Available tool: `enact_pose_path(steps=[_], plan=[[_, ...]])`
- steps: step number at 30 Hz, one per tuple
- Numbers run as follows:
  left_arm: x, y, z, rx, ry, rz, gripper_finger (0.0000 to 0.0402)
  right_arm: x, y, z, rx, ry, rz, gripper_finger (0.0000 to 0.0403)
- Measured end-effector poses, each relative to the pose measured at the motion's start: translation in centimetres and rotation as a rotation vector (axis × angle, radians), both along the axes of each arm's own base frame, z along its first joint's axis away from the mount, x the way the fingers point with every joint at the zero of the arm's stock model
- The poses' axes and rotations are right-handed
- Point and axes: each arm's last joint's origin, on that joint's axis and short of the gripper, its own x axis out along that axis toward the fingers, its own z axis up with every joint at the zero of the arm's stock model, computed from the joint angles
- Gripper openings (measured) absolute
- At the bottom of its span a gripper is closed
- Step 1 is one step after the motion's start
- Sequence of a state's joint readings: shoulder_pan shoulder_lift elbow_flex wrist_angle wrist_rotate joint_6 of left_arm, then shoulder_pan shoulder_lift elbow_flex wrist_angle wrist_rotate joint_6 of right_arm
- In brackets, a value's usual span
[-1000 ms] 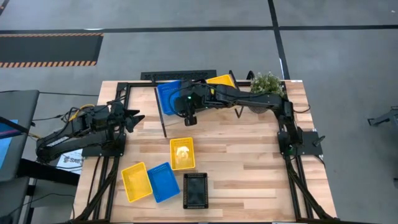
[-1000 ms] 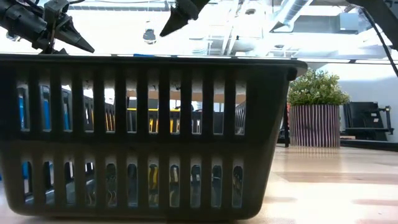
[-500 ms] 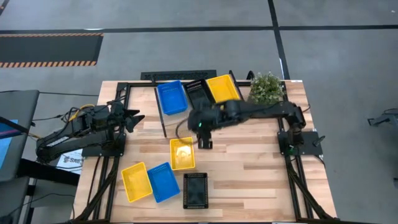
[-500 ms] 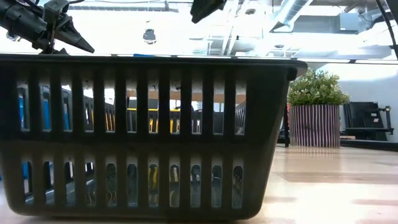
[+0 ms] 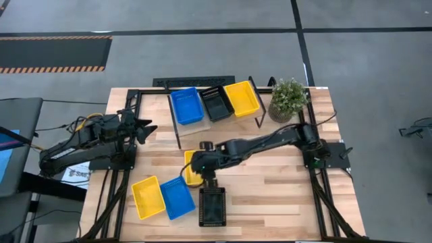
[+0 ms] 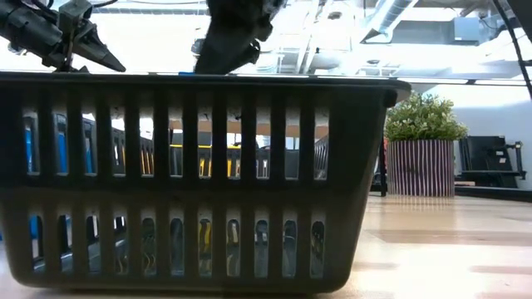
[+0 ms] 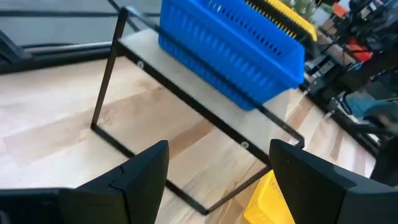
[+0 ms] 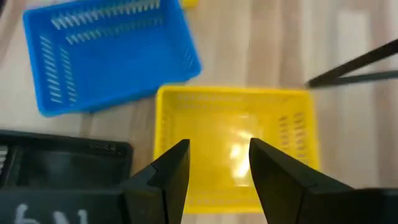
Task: Stack baskets on shelf by color
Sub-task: Stack the top yellow bin on the yellow bin on the shelf
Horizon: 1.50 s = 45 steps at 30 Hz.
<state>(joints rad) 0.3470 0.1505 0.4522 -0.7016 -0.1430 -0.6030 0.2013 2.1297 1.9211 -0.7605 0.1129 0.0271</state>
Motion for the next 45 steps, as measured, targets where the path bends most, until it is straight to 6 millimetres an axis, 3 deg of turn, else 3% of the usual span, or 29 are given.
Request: enact_pose_path(steps=[8,14,32,38,45], plan=[[0.0,0.0,0.0,-0.015,-0.01,0.01,0.0265,1.1,1.2,-4.4,0.055,0.106,0.062,0.0188],[0.0,0.0,0.0,-0.018,-0.007,0.009,0.0265,1.5,1.9,-6.0,0.051,0.129,0.074,0.0191],[0.0,0.0,0.0,-0.009,-0.001,0.008,0.0265,1.4,1.8,-6.1,0.05,0.133,0.07,0.0178],[0.0,0.0,0.0,-0.009,-0.001,0.008,0.0265,1.0,1.7,-7.8,0.038,0.163,0.077,0.017],[0.0,0.0,0.0,-0.009,-0.001,0.008,0.0265,0.9,1.4,-8.1,0.036,0.168,0.072,0.0144]])
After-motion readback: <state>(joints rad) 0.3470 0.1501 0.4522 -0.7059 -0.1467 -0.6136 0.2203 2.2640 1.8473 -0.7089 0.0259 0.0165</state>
